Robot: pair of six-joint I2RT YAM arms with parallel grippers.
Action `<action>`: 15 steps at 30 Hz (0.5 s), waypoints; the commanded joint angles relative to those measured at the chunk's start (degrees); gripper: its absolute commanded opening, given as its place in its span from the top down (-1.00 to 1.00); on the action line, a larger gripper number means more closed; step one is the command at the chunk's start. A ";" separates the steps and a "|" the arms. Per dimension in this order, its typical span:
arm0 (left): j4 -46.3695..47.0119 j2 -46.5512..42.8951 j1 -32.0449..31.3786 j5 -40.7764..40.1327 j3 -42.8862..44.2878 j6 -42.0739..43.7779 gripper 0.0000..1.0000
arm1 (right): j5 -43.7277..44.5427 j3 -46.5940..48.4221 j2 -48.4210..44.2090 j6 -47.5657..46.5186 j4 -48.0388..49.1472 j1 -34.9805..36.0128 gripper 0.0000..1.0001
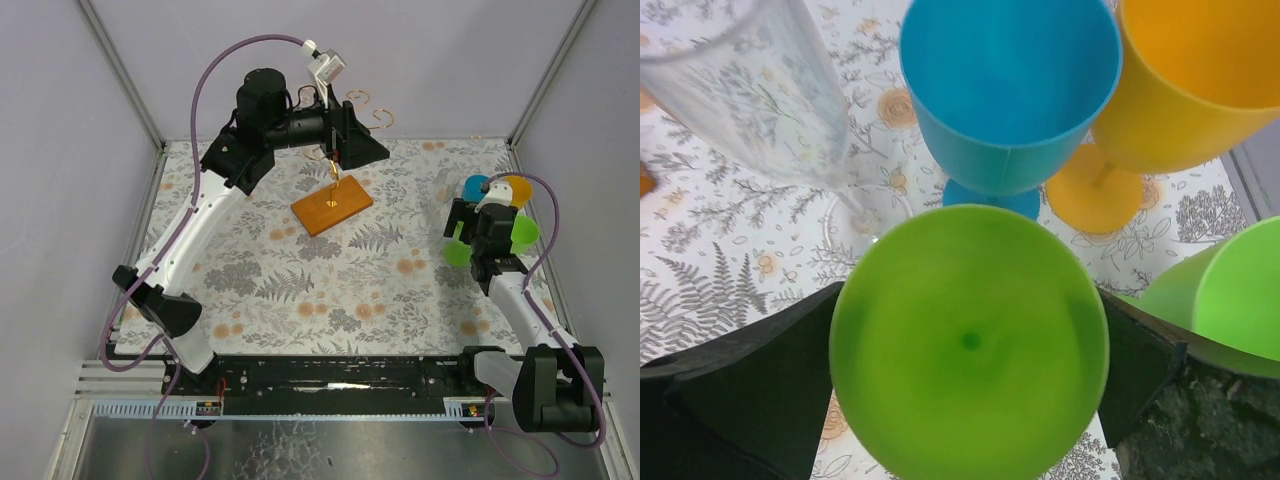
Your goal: Take the wine glass off the wine glass rack
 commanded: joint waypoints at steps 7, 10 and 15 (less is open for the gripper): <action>6.61 1.07 3.06 0.42 0.98 -3.00 -1.00 | -2.44 6.92 -7.01 2.21 -4.36 0.39 -0.98; 7.42 2.21 4.74 -0.46 2.42 -3.56 -1.00 | -2.22 8.32 -9.41 2.15 -6.46 0.40 -0.98; 11.24 4.89 10.29 -2.52 4.90 -7.83 -1.00 | 0.14 12.55 -13.27 1.83 -10.87 0.41 -0.98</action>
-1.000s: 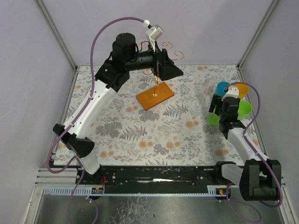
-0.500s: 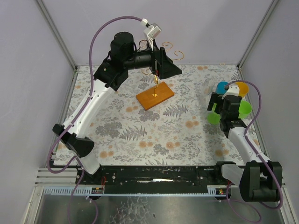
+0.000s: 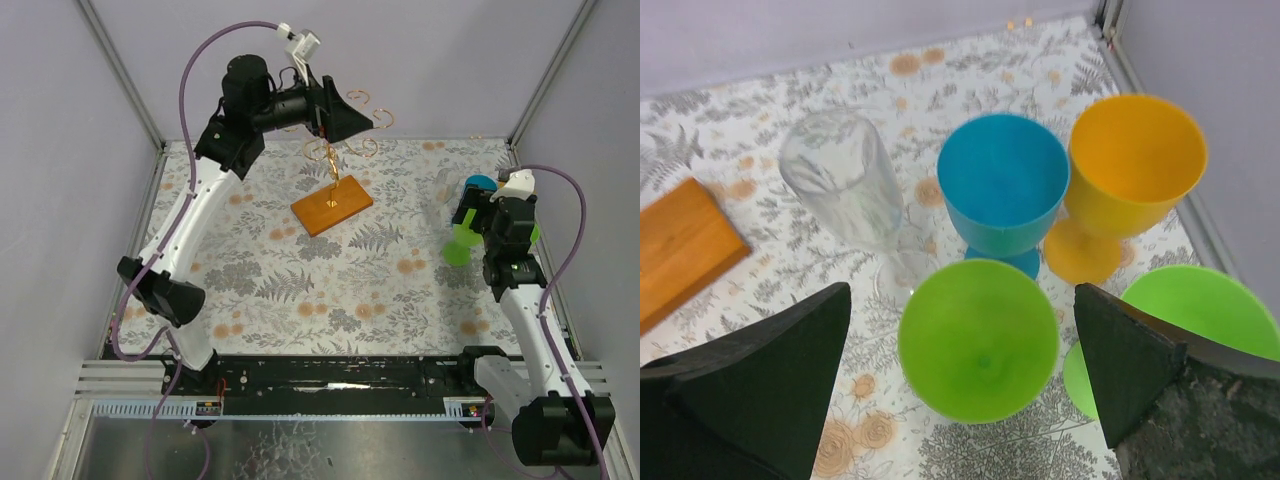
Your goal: Take the wine glass off the wine glass rack
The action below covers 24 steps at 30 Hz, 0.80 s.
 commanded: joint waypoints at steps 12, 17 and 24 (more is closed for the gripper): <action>18.83 6.25 19.46 -4.79 -0.93 -22.46 -1.00 | -0.99 24.41 -1.28 5.08 -13.70 0.41 -0.98; 22.75 6.48 23.26 -2.62 -5.65 -29.89 -1.00 | -9.91 32.86 4.18 8.82 -18.79 0.41 -0.98; 26.79 7.50 27.21 0.39 -12.31 -39.48 -1.00 | -19.07 40.21 10.45 15.34 -22.57 0.41 -0.99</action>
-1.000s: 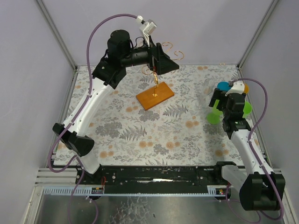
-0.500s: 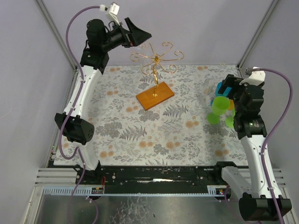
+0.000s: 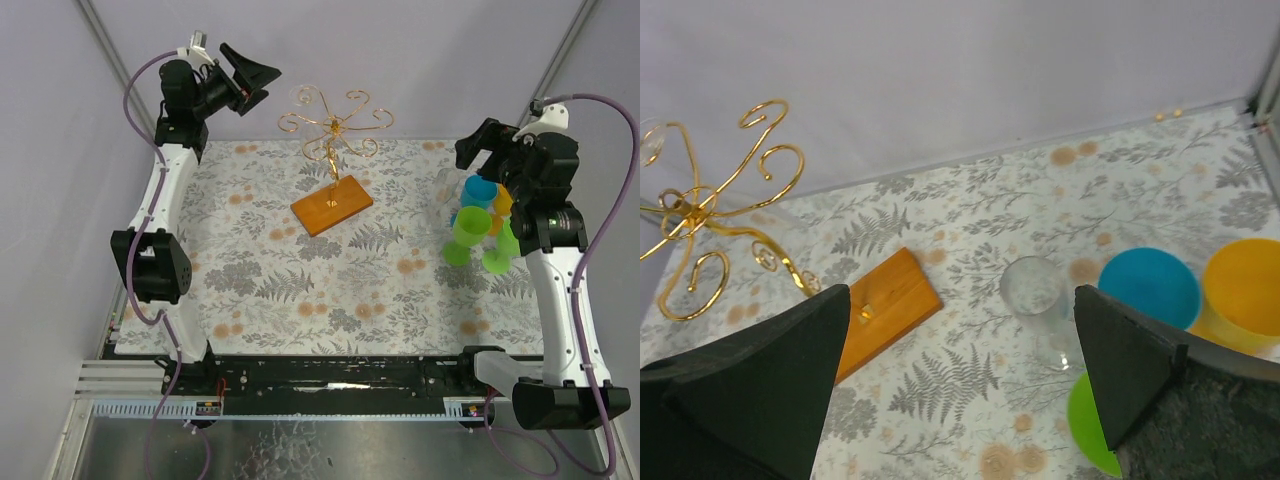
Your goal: Take the wine glass off the wine glass rack
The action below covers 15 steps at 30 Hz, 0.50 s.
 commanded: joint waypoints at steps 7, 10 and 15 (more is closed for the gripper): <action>8.26 3.37 3.12 3.95 -5.43 -12.10 -0.97 | -8.46 3.35 1.24 6.75 -2.26 0.41 -1.00; 8.11 4.69 3.09 3.66 -4.29 -12.74 -0.94 | -8.51 2.51 0.45 7.36 -2.44 0.41 -0.99; 7.83 6.21 2.62 3.11 -3.35 -13.77 -0.86 | -8.24 2.32 -0.12 7.56 -3.25 0.41 -0.99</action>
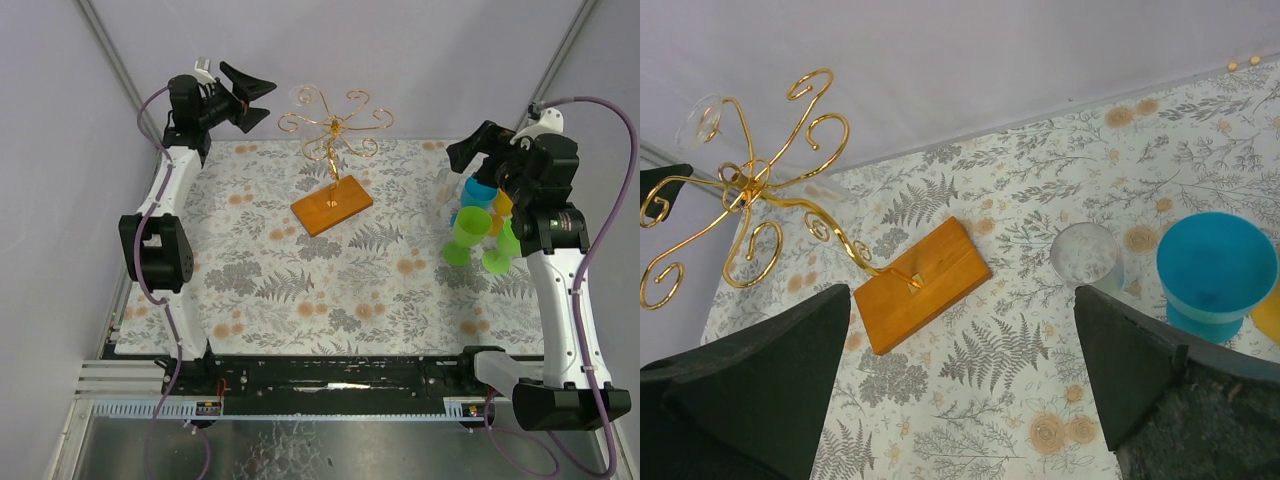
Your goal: Take the wine glass off the wine glass rack
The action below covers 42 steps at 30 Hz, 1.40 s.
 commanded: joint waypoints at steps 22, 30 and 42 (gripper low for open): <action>4.51 2.36 -4.71 -0.26 3.88 -3.49 -0.46 | -1.56 0.81 -2.74 1.51 -1.80 0.36 -0.98; 4.00 3.29 -5.14 -1.11 4.87 -3.50 -0.14 | -1.34 0.13 -3.58 1.68 -2.06 0.32 -0.98; 5.37 5.26 -6.40 -1.10 6.57 -4.59 0.07 | -0.77 0.75 -4.39 1.15 -3.75 0.36 -0.97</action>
